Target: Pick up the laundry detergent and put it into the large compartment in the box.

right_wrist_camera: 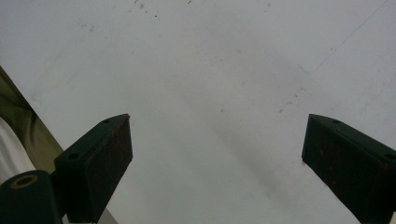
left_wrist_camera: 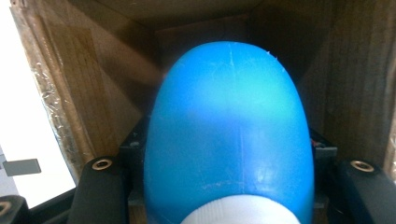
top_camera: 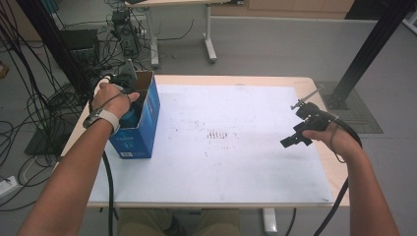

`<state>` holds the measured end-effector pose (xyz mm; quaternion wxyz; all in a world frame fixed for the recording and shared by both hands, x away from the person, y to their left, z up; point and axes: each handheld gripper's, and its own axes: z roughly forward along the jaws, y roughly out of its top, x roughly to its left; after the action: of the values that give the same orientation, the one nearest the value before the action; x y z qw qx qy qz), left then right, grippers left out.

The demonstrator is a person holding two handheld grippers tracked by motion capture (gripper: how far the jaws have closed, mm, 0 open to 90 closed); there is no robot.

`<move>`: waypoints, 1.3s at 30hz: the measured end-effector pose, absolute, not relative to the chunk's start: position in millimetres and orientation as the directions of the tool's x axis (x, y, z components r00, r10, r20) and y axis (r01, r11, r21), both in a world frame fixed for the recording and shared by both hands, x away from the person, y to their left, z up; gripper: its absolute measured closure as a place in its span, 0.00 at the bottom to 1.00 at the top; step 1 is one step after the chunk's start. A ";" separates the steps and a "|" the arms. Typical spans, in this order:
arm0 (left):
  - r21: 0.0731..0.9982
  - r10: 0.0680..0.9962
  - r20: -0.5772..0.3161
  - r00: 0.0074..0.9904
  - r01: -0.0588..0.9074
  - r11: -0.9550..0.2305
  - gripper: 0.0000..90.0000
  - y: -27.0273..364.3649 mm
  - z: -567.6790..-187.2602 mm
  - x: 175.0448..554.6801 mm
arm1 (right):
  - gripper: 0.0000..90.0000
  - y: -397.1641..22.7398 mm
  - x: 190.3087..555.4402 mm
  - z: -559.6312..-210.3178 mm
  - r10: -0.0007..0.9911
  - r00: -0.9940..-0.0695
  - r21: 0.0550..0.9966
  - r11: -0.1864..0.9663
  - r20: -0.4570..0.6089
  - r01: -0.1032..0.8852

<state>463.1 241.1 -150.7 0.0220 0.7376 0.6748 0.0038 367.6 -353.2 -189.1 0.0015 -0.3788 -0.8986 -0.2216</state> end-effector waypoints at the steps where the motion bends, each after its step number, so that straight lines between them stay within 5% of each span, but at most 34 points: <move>1: 0.037 0.996 -0.025 0.089 0.995 -0.088 0.42 241.4 -150.6 463.2 | 0.09 -353.6 367.5 -189.2 0.680 -0.714 0.398 0.615 0.170 0.681; 39: 0.044 0.996 -0.023 0.086 0.995 -0.085 0.42 241.2 -151.1 462.0 | 0.09 -355.9 365.5 -186.3 0.681 -0.713 0.404 0.613 0.164 0.679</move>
<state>462.0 241.2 -151.1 0.0241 0.7366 0.6759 0.0064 365.5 -355.9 -186.3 -0.0030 -0.3786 -0.8981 -0.2237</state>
